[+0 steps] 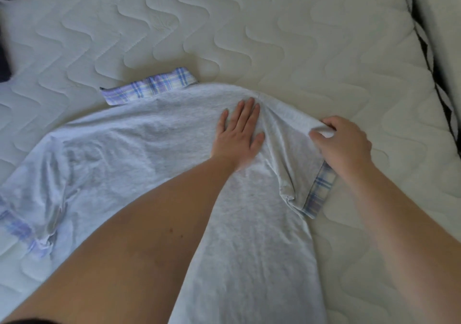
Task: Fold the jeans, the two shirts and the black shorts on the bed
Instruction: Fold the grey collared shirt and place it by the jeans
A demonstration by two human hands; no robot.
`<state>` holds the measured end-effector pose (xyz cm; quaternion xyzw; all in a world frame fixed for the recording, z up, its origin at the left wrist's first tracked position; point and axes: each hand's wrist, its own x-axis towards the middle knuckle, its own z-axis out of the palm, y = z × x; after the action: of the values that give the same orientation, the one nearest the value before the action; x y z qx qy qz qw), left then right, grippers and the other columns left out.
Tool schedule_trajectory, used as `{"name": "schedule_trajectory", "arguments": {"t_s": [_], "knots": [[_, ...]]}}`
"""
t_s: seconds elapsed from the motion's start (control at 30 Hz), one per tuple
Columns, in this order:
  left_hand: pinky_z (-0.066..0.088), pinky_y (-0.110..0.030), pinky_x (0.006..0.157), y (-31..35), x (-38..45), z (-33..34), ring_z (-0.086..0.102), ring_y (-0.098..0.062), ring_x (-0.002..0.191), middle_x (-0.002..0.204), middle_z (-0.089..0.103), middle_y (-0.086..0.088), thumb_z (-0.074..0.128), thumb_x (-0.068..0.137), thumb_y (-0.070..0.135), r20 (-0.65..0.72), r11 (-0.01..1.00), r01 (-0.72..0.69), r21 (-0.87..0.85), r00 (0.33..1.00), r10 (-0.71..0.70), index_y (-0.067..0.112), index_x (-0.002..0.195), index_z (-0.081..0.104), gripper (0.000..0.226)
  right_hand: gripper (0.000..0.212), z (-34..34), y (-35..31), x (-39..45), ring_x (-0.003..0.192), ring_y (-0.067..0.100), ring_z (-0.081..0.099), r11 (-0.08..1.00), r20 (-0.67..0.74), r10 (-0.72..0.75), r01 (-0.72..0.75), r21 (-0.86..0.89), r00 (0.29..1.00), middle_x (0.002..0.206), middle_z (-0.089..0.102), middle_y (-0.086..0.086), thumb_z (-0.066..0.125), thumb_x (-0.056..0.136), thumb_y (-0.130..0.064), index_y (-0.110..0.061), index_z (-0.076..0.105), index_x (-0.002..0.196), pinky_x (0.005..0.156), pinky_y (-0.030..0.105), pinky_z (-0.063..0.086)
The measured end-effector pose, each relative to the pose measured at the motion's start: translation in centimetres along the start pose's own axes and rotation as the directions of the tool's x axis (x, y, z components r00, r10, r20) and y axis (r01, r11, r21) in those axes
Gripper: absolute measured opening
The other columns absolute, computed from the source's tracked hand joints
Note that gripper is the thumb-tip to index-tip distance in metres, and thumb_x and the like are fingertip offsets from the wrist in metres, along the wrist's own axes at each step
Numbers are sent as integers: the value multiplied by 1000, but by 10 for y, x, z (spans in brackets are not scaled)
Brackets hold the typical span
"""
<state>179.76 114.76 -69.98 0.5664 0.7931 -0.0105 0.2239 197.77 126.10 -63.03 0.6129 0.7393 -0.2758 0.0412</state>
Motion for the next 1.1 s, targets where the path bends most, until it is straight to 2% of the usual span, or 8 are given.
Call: {"name": "schedule_trajectory", "arguments": {"t_s": [0.1, 0.17, 0.3, 0.47, 0.7, 0.83, 0.97, 1.1], "knots": [[-1, -40, 123, -17, -3, -29, -2, -12, 152, 166, 1, 3, 25, 106, 38, 0, 970, -54, -236, 998, 55, 19, 158, 9, 57, 37, -5, 14, -12, 115, 32, 53, 994, -46, 84, -81, 72, 995, 114, 65, 2, 63, 86, -42, -29, 61, 121, 97, 44, 39], [8, -38, 122, -36, -9, -45, 17, -19, 150, 163, 19, -4, 40, 104, 29, -147, 977, -110, -184, 986, 84, 14, 156, 22, 57, 40, -4, 24, -21, 117, 37, 52, 986, -54, 158, -155, 56, 986, 118, 64, 6, 65, 85, -44, -28, 61, 122, 95, 44, 40], [2, -35, 124, -63, -10, -56, 1, -16, 152, 166, -1, -4, 35, 104, 34, -67, 996, -39, 77, 997, 45, 13, 157, 0, 68, 19, 0, 29, -46, 91, 37, 61, 984, -95, 88, -71, 164, 992, 88, 67, 9, 64, 86, -38, -21, 68, 90, 72, 38, 46], [3, -36, 123, -72, 2, -57, -4, -15, 152, 165, -10, -2, 29, 104, 40, 55, 986, -40, 159, 998, 32, 15, 157, -4, 68, 12, -12, -11, -96, 61, 0, 53, 886, -18, -96, 94, 454, 995, 72, 58, 1, 59, 93, -27, -25, 51, 83, 52, 13, 37], [7, -37, 124, -84, 14, -62, -4, -16, 152, 165, -6, -5, 37, 103, 41, 99, 986, -121, 114, 989, 110, 11, 157, -1, 73, 12, -4, -78, -148, 54, 15, 52, 807, -48, -298, 279, 520, 953, 52, 45, -4, 55, 95, -27, -20, 47, 90, 48, 25, 34], [12, -36, 123, -92, 19, -64, 1, -14, 152, 166, -1, 0, 51, 100, 33, 90, 991, -136, 18, 987, 134, 14, 158, 4, 76, 12, 19, -111, -161, 50, 12, 47, 759, -17, -330, 276, 589, 944, 51, 44, -7, 51, 98, -28, -20, 46, 91, 47, 23, 31], [12, -29, 120, -99, 26, -64, 9, -11, 150, 165, 7, 8, 37, 106, 15, 78, 988, -77, -138, 993, 88, 20, 157, 10, 58, 9, 44, -139, -170, 50, 4, 48, 743, 10, -344, 266, 614, 939, 53, 42, -11, 47, 100, -30, -23, 43, 95, 46, 16, 30], [17, -35, 121, -111, 35, -53, 8, -18, 152, 166, 4, 0, 42, 105, 9, 84, 983, -181, -35, 979, 183, 16, 157, 8, 63, 11, 63, -159, -172, 48, 8, 44, 743, 28, -291, 208, 636, 956, 58, 44, -11, 43, 101, -33, -25, 40, 93, 48, 18, 27]]}}
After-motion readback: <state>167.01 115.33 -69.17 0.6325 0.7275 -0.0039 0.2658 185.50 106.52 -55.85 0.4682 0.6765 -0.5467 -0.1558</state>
